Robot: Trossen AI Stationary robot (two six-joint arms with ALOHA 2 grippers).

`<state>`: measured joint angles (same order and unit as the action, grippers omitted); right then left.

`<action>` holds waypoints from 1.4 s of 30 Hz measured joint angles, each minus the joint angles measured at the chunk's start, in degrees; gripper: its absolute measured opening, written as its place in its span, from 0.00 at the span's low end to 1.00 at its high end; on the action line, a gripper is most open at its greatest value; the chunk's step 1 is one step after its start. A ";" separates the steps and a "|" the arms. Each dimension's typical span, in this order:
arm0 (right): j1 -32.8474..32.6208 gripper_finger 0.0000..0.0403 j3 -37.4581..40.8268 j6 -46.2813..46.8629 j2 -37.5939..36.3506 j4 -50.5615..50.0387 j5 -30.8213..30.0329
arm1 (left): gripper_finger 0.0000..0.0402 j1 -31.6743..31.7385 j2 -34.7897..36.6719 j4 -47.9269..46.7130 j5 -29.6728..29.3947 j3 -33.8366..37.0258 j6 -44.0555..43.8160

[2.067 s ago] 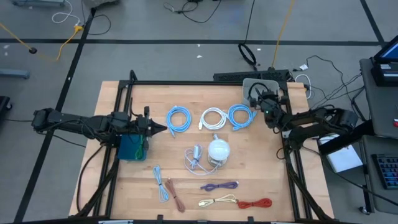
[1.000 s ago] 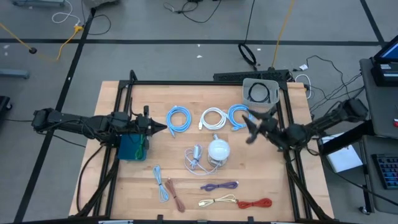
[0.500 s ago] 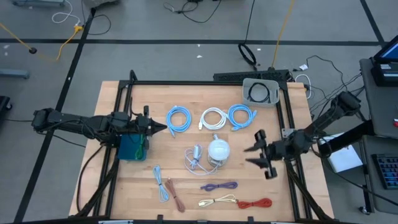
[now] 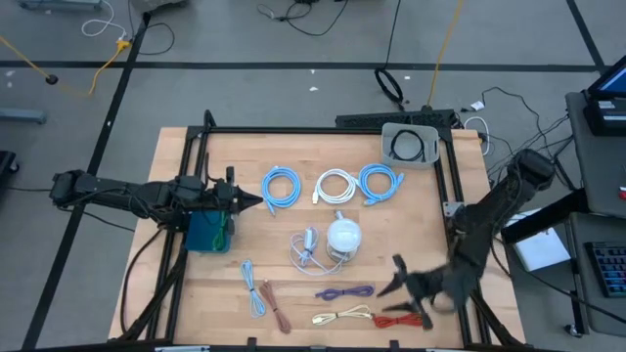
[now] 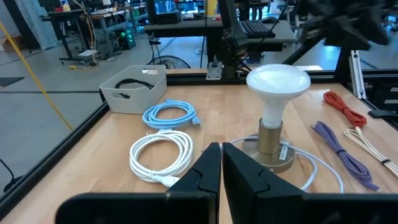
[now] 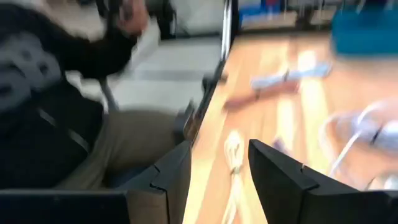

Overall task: Pick & Place USB Port
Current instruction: Put the red charger cable into the blue bin

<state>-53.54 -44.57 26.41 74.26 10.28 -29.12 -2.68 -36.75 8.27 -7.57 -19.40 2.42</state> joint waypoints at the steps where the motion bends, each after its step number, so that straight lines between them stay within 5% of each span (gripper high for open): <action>1: -0.96 0.38 -3.62 3.27 2.10 -5.66 -0.64 | 0.05 0.01 0.01 -0.02 0.00 0.00 -0.06; 7: -5.05 0.38 -21.67 27.91 13.29 -33.90 1.43 | 0.05 0.01 0.00 -0.04 0.00 0.01 -1.12; 14: -5.39 0.38 -28.36 48.60 23.00 -46.52 15.91 | 0.05 0.01 -1.03 0.44 0.00 0.02 -2.98; 24: -2.61 0.39 -28.33 48.49 27.83 -53.92 21.14 | 0.05 0.00 -8.32 4.86 0.04 0.02 -2.44; 32: -2.50 0.39 -28.31 51.33 31.50 -55.58 32.29 | 0.05 0.02 -11.82 6.75 0.04 0.02 -1.16; 42: -3.20 0.39 -28.58 48.01 36.87 -58.75 30.67 | 0.05 -0.01 -12.00 8.10 0.13 0.02 -1.69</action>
<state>-56.74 -73.15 74.42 111.14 -48.47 1.55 -2.69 -48.75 16.37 -7.44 -19.38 0.73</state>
